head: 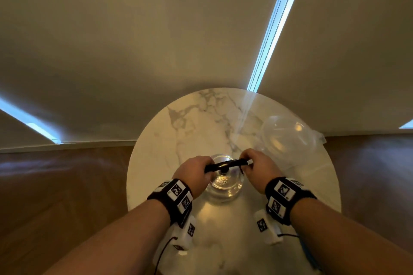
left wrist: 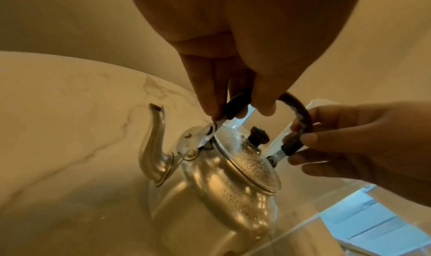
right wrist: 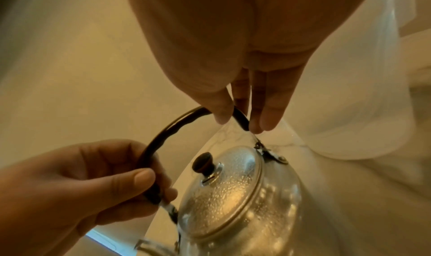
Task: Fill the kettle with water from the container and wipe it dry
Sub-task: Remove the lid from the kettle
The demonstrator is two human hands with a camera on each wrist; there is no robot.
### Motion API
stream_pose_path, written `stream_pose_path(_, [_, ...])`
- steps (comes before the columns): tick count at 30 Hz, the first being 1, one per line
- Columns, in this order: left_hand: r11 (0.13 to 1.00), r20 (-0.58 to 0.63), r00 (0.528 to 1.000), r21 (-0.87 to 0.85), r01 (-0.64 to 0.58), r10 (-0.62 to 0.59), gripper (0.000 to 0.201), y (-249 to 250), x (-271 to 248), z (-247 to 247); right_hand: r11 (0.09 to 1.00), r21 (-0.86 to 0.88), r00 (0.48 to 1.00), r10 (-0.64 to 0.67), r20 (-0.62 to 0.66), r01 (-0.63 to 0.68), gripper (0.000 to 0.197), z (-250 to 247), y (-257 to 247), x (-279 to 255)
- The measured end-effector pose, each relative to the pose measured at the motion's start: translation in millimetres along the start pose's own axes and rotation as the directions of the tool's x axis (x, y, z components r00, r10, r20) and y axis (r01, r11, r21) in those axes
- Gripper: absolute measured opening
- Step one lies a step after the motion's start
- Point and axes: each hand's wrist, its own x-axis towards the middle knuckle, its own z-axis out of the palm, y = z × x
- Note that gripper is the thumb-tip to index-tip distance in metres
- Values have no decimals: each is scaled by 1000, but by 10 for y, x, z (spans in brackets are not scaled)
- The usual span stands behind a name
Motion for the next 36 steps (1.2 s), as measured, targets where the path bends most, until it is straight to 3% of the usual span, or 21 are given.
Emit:
stream_pose_path(8, [990, 110, 993, -136, -34, 49, 22, -191, -573, 217, 996, 17, 996, -85, 37, 84, 35, 182, 121, -410])
stream_pose_path(13, [977, 108, 992, -210, -41, 64, 19, -310, -671, 334, 993, 13, 990, -120, 68, 119, 28, 248, 72, -449])
stream_pose_path(18, [940, 50, 997, -339, -34, 54, 53, -412, -608, 352, 996, -37, 993, -74, 90, 78, 31, 274, -45, -206])
stream_pose_path(21, [972, 22, 998, -232, -47, 53, 65, -475, -543, 403, 999, -43, 993, -23, 119, 28, 28, 346, -105, -16])
stream_pose_path(26, [993, 51, 998, -115, -15, 21, 67, -498, -435, 443, 995, -90, 988, 46, 147, -33, 22, 439, -178, 195])
stream_pose_path(29, [995, 98, 992, -76, -69, 76, 88, -525, -460, 517, 996, -79, 993, 49, 109, -41, 23, 446, -194, 182])
stream_pose_path(32, [996, 135, 988, -45, -72, 78, 124, -581, -496, 613, 995, -100, 998, -18, 61, 24, 26, 397, -200, -23])
stream_pose_path(36, [997, 81, 994, 29, -75, 73, 127, -540, -524, 709, 960, -235, 973, -101, 206, 150, 36, 443, -222, -466])
